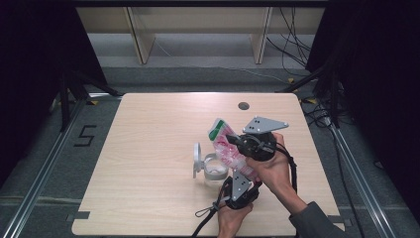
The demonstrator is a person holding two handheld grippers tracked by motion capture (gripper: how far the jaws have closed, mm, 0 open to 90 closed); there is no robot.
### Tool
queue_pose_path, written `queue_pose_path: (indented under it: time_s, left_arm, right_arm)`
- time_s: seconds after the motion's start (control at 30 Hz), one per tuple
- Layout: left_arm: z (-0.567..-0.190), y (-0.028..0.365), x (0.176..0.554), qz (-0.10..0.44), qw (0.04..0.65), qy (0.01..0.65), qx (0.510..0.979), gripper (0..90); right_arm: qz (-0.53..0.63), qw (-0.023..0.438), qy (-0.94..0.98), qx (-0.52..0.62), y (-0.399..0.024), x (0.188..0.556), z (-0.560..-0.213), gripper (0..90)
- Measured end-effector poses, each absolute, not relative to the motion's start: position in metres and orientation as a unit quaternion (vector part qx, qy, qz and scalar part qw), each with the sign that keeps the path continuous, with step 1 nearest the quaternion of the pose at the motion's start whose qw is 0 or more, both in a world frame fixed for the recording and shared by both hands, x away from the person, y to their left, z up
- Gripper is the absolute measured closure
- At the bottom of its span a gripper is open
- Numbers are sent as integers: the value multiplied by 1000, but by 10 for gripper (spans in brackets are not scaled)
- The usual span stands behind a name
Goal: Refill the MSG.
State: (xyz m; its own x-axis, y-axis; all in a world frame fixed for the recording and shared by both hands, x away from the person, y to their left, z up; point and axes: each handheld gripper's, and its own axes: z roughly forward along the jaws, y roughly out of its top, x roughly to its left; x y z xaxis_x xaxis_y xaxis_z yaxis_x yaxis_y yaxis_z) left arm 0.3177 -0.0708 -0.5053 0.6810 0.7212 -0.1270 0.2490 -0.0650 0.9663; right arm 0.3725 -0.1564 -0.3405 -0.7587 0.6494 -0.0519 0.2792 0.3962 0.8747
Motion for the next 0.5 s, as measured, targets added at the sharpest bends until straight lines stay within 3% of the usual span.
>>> queue_pose_path:
  time_s: [0.5]
  left_arm:
    - [-507, -71, 317, 191, 593, 342, 704, 712]
  right_arm:
    - [458, 201, 820, 279, -149, 376, -344, 900]
